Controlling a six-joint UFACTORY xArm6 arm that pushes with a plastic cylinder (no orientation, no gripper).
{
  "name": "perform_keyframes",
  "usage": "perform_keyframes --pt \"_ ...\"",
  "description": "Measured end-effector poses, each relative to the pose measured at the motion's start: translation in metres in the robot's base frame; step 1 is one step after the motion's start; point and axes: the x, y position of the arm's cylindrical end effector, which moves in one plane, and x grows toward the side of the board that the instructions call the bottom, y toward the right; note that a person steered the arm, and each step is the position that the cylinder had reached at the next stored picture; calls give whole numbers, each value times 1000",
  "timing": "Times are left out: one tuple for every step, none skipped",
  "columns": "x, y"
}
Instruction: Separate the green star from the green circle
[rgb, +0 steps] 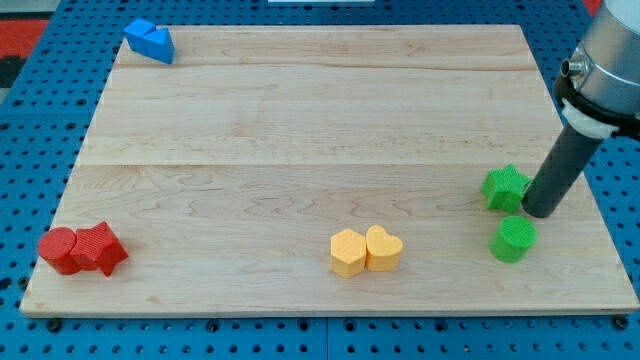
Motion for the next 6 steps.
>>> perform_keyframes --pt "-10 1" --pt "-52 -25" --pt "-60 -79" --pt "-60 -82" --pt "-60 -82" --pt "-59 -43"
